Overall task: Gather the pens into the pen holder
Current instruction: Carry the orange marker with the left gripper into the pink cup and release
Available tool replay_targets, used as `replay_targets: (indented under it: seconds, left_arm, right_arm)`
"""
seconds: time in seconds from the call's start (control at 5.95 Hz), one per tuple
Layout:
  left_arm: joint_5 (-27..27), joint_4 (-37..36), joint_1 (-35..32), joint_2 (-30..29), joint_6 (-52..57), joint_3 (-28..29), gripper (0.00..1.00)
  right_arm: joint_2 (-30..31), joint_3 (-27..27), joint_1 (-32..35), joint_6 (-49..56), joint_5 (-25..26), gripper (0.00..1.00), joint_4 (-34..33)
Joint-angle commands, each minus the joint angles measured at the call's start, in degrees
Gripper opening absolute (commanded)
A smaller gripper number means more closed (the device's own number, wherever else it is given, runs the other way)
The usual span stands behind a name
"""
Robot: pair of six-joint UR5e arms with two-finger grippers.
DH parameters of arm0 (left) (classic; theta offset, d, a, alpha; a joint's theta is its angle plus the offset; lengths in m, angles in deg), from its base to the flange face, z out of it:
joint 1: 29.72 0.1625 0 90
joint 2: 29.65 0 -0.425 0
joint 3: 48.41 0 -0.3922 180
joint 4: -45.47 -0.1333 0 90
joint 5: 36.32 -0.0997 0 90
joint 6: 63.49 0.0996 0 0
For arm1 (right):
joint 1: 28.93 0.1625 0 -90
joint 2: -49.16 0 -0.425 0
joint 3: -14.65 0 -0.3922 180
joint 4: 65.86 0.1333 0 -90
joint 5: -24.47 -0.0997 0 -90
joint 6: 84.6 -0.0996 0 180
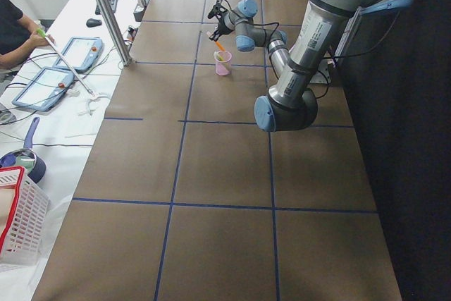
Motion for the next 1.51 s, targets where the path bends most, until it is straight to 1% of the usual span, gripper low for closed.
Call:
replay_targets:
  seconds: [0.0,0.17,0.34,0.5,0.67,0.84,1.01,1.18,1.35]
  left_arm:
    - [-2.70,1.32,1.30,0.78,0.06,1.17,0.06]
    - [-2.70,1.41,1.65,1.56,0.06,1.00,0.13]
    - [-2.70,1.32,1.82,1.49,1.54,1.08,0.73]
    - [-2.61,1.32,1.82,1.66,3.73,0.13,1.00]
    - [-2.43,0.19,1.65,1.66,2.36,-0.67,1.00]
    - [-2.35,-2.00,0.26,1.66,1.30,-0.85,1.00]
    - [-1.91,-4.37,-1.67,1.75,0.07,-1.29,1.00]
    - [3.58,-9.96,-5.00,1.75,-0.63,-1.55,1.00]
    - [13.99,-11.67,-9.82,3.49,-1.16,-1.81,1.00]
  right_arm:
    - [-0.01,-0.04,0.00,0.00,-0.08,1.00,0.00]
    - [-0.01,0.04,0.00,0.00,-0.08,1.00,0.00]
    - [0.17,0.04,0.00,0.00,-0.08,1.00,0.00]
    - [0.43,0.13,0.00,0.00,-0.08,1.00,0.00]
    - [1.30,0.48,-0.09,0.26,-0.60,1.00,-0.09]
    - [1.57,1.96,-0.09,0.26,-2.35,1.00,-0.18]
    - [2.01,5.11,-0.18,0.44,-3.67,1.00,-0.09]
    - [1.93,10.19,-0.53,0.87,-4.99,1.00,-0.26]
    - [1.49,14.85,-0.18,7.23,-10.57,0.99,-0.35]
